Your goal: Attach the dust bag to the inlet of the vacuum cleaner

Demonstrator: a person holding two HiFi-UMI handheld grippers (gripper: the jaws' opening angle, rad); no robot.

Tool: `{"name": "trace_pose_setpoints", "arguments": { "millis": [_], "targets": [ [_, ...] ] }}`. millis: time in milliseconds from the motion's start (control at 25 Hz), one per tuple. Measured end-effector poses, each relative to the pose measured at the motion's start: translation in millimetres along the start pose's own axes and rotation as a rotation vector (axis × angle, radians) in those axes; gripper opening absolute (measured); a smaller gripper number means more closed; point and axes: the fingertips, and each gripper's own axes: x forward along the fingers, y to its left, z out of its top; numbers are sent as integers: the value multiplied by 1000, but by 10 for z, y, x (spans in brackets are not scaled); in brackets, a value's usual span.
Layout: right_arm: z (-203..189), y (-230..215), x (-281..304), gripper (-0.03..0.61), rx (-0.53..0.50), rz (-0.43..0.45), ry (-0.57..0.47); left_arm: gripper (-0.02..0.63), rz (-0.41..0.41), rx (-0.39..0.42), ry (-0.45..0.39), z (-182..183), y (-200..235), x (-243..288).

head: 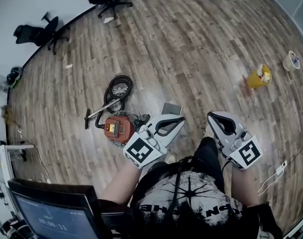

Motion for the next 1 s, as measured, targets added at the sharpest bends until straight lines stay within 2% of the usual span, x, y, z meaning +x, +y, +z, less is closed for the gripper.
{"name": "trace_pose_setpoints", "arguments": {
  "millis": [120, 240, 360, 520, 640, 800, 1000],
  "targets": [
    [101, -255, 272, 5, 1, 130, -44, -3, 122, -32, 24, 2, 244, 91],
    [66, -644, 448, 5, -2, 263, -31, -2, 257, -101, 9, 83, 517, 331],
    [173, -911, 638, 5, -25, 422, -33, -2, 379, -90, 2, 188, 750, 530],
    [297, -998, 949, 5, -36, 637, -38, -2, 573, -126, -16, 291, 1019, 554],
    [294, -850, 1162, 5, -46, 786, -17, -2, 715, -147, -3, 277, 1068, 390],
    [272, -413, 1328, 5, -71, 999, -3, -2, 940, -181, -20, 178, 947, -62],
    [220, 184, 1442, 5, -89, 1142, 13, -3, 1086, -180, -45, 91, 694, -614]
  ]
}}
